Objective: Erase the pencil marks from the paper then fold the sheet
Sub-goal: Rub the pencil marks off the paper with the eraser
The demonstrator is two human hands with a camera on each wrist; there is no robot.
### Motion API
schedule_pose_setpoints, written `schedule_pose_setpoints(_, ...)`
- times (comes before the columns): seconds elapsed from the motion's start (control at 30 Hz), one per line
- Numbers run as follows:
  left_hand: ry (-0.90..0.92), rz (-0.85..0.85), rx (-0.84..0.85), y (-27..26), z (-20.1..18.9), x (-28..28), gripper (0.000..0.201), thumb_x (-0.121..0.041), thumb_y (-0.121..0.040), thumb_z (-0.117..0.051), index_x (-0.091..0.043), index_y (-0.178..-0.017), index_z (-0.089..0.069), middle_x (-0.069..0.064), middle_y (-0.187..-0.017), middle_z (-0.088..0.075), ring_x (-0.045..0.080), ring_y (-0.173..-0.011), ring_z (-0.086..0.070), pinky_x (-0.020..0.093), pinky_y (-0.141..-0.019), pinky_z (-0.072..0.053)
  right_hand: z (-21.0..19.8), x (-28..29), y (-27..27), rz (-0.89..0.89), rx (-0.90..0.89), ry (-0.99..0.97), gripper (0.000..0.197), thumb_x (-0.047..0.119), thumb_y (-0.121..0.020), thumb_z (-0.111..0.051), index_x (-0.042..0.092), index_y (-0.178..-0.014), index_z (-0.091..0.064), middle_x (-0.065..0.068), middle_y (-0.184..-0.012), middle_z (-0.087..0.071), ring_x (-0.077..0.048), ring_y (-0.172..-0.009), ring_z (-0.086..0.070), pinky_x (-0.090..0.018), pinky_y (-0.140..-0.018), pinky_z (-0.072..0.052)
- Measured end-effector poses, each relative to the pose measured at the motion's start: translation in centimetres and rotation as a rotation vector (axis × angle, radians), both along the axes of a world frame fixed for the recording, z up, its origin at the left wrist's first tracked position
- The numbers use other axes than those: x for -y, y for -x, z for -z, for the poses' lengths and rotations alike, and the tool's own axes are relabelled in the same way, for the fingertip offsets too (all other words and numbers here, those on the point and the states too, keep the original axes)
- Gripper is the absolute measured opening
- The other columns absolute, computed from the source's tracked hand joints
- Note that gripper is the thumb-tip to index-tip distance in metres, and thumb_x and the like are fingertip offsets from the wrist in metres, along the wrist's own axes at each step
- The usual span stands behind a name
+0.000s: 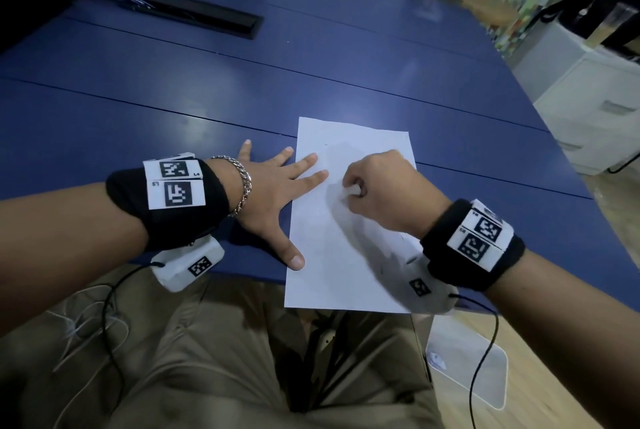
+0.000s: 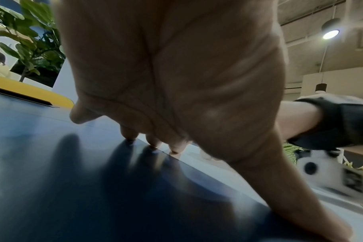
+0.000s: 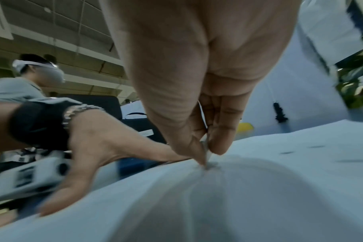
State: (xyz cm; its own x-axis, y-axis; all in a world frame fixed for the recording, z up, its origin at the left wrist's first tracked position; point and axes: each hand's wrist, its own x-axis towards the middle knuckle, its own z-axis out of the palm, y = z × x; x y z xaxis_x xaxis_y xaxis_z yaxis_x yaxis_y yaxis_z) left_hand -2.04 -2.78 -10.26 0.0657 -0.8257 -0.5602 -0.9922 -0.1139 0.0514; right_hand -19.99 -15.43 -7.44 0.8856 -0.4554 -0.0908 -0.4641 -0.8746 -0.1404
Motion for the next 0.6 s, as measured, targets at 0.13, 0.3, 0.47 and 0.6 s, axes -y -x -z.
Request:
schedule_pose_setpoints(0.13, -0.005, -0.001, 0.002, -0.1, -0.1, 0.0, 0.153, -0.107, -0.043, -0.056, -0.047, -0.153, 0.032, -0.018, -0.162, 0.04, 0.023, -0.156, 0.028, 0.084, -0.111, 0.007, 0.7, -2.7, 0.1, -0.135, 0.021, 0.006, 0.022, 0.019, -0.083, -0.062, 0.016, -0.101, -0.073, 0.001, -0.086, -0.066, -0.026, -0.084, -0.062, -0.032, -0.072, -0.047)
schedule_pose_setpoints(0.3, 0.001, 0.018, 0.015, 0.0, -0.3, -0.2, 0.151, -0.109, -0.044, -0.051, -0.046, -0.153, 0.033, -0.016, -0.162, 0.041, 0.024, -0.156, 0.026, 0.08, -0.114, 0.007, 0.2, -2.6, 1.7, -0.112, 0.062, -0.044, 0.018, 0.02, -0.083, -0.064, 0.02, -0.098, -0.073, 0.005, -0.084, -0.065, -0.016, -0.075, -0.054, -0.031, -0.071, -0.049)
schedule_pose_setpoints(0.47, 0.075, 0.051, 0.034, 0.4, -0.4, -1.2, 0.137, -0.105, -0.061, -0.043, -0.04, -0.157, 0.029, -0.004, -0.165, 0.038, 0.03, -0.156, 0.026, 0.07, -0.121, 0.008, 0.4, 0.0, 5.4, 0.091, 0.004, -0.026, 0.01, 0.019, -0.085, -0.062, 0.021, -0.09, -0.07, 0.008, -0.082, -0.063, -0.018, -0.08, -0.058, -0.038, -0.073, -0.056)
schedule_pose_setpoints(0.6, 0.038, 0.006, -0.018, 1.1, -0.4, -1.4, 0.13, -0.103, -0.066, -0.041, -0.04, -0.16, 0.023, -0.005, -0.168, 0.033, 0.029, -0.158, 0.022, 0.074, -0.12, 0.003, 0.4, 0.8, 5.5, 0.126, 0.019, -0.012, 0.008, 0.017, -0.087, -0.063, 0.017, -0.09, -0.07, 0.006, -0.084, -0.064, -0.021, -0.084, -0.059, -0.036, -0.075, -0.053)
